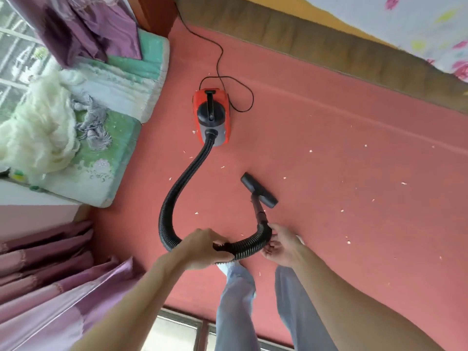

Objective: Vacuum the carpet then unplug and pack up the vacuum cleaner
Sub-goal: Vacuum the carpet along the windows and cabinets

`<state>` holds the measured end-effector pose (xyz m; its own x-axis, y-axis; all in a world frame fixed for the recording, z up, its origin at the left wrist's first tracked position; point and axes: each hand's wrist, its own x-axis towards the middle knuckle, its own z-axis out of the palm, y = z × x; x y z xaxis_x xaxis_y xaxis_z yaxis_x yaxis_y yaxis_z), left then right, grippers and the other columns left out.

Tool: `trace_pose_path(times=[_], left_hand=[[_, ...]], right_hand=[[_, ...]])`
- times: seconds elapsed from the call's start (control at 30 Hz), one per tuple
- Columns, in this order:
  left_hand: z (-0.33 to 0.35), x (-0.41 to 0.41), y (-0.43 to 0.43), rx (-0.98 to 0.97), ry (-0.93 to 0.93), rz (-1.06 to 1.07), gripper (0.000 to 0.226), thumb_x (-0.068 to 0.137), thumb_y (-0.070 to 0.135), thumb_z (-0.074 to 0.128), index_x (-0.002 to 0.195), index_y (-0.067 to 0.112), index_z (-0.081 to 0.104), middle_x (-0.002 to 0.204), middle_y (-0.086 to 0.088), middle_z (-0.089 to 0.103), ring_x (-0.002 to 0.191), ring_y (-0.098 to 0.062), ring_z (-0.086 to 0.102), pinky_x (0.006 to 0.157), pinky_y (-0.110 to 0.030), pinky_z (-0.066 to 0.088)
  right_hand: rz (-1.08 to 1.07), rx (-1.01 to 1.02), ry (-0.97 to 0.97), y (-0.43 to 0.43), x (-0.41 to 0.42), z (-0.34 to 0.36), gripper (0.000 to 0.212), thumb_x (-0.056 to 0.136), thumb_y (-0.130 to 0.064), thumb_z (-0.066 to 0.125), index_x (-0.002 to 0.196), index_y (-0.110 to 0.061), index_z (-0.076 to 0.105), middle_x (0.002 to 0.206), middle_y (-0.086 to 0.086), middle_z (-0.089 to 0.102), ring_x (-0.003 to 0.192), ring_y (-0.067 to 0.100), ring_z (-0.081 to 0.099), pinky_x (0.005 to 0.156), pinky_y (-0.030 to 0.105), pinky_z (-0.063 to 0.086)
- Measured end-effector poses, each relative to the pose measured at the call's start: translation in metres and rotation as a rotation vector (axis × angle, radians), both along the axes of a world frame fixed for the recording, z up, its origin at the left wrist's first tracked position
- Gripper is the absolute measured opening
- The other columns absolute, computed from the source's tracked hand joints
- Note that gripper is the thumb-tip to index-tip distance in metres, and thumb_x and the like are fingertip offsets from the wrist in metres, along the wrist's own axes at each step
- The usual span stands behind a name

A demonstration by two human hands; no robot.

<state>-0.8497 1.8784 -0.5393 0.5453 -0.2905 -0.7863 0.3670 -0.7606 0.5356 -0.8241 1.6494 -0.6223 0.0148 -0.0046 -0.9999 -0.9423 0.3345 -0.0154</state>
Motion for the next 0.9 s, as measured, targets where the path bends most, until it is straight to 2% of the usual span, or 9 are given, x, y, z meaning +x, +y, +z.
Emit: trace_pose_path(times=[0.13, 0.23, 0.37, 0.47, 0.6, 0.67, 0.77, 0.83, 0.9], left_hand=[[0.01, 0.014, 0.013, 0.007, -0.016, -0.087, 0.016, 0.081, 0.042, 0.066, 0.094, 0.04, 0.074, 0.058, 0.011, 0.06, 0.051, 0.001, 0.049, 0.051, -0.012, 0.038], [0.009, 0.03, 0.004, 0.024, -0.014, -0.18, 0.018, 0.083, 0.041, 0.067, 0.099, 0.039, 0.075, 0.062, 0.01, 0.063, 0.055, 0.002, 0.052, 0.052, -0.013, 0.04], [0.002, 0.049, -0.01, -0.009, -0.005, -0.169, 0.019, 0.085, 0.04, 0.07, 0.103, 0.043, 0.075, 0.08, 0.007, 0.073, 0.077, -0.015, 0.064, 0.073, -0.029, 0.052], [-0.003, 0.062, -0.019, -0.074, -0.003, -0.158, 0.019, 0.084, 0.044, 0.069, 0.101, 0.052, 0.072, 0.083, 0.009, 0.073, 0.078, -0.013, 0.063, 0.075, -0.027, 0.051], [0.001, 0.069, -0.024, -0.12, 0.09, -0.199, 0.033, 0.07, 0.061, 0.066, 0.103, 0.058, 0.07, 0.099, 0.016, 0.076, 0.102, -0.011, 0.068, 0.094, -0.033, 0.052], [0.004, 0.07, -0.024, -0.113, 0.118, -0.228, 0.027, 0.077, 0.054, 0.07, 0.102, 0.06, 0.07, 0.099, 0.022, 0.075, 0.101, -0.004, 0.068, 0.096, -0.031, 0.052], [0.003, 0.071, -0.029, -0.073, 0.078, -0.197, 0.023, 0.084, 0.045, 0.071, 0.102, 0.059, 0.071, 0.093, 0.021, 0.076, 0.092, -0.002, 0.068, 0.09, -0.026, 0.052], [-0.001, 0.071, -0.036, -0.039, 0.026, -0.165, 0.017, 0.084, 0.047, 0.069, 0.099, 0.056, 0.072, 0.081, 0.013, 0.074, 0.073, -0.001, 0.063, 0.072, -0.018, 0.049], [-0.007, 0.066, -0.047, -0.032, -0.003, -0.142, 0.01, 0.085, 0.046, 0.069, 0.091, 0.052, 0.074, 0.065, 0.012, 0.066, 0.056, 0.005, 0.053, 0.056, -0.011, 0.04]], right_hand=[[-0.191, 0.017, -0.014, 0.014, -0.025, 0.011, 0.025, 0.092, -0.025, 0.062, 0.084, -0.003, 0.057, 0.066, 0.006, 0.042, 0.058, 0.016, 0.039, 0.06, 0.028, 0.041], [-0.272, -0.001, -0.036, 0.013, -0.023, 0.013, 0.027, 0.092, -0.025, 0.063, 0.075, -0.005, 0.055, 0.059, 0.004, 0.039, 0.052, 0.015, 0.035, 0.056, 0.027, 0.038], [-0.304, -0.014, -0.06, -0.009, -0.008, 0.008, 0.026, 0.088, -0.023, 0.065, 0.074, -0.004, 0.056, 0.053, 0.004, 0.04, 0.048, 0.014, 0.035, 0.047, 0.026, 0.041], [-0.343, -0.013, -0.063, -0.023, 0.0, 0.005, 0.026, 0.087, -0.024, 0.064, 0.068, -0.007, 0.055, 0.046, 0.002, 0.04, 0.041, 0.013, 0.035, 0.043, 0.022, 0.038], [-0.348, -0.028, -0.061, -0.03, -0.006, 0.011, 0.025, 0.086, -0.025, 0.063, 0.07, -0.006, 0.057, 0.045, 0.002, 0.042, 0.038, 0.013, 0.035, 0.045, 0.023, 0.039], [-0.349, -0.015, -0.06, -0.032, -0.011, 0.013, 0.024, 0.088, -0.025, 0.062, 0.078, -0.004, 0.059, 0.047, 0.003, 0.044, 0.04, 0.012, 0.034, 0.048, 0.024, 0.039], [-0.356, -0.025, -0.08, -0.036, -0.004, 0.01, 0.019, 0.092, -0.025, 0.058, 0.088, -0.007, 0.058, 0.051, 0.003, 0.047, 0.039, 0.012, 0.033, 0.048, 0.024, 0.041], [-0.34, -0.055, -0.089, -0.039, 0.005, 0.005, 0.016, 0.095, -0.024, 0.056, 0.088, -0.009, 0.056, 0.05, 0.001, 0.048, 0.035, 0.011, 0.033, 0.047, 0.022, 0.042], [-0.313, -0.09, -0.094, -0.045, 0.01, -0.002, 0.016, 0.097, -0.024, 0.054, 0.09, -0.01, 0.055, 0.049, 0.001, 0.049, 0.031, 0.01, 0.034, 0.045, 0.022, 0.041]])
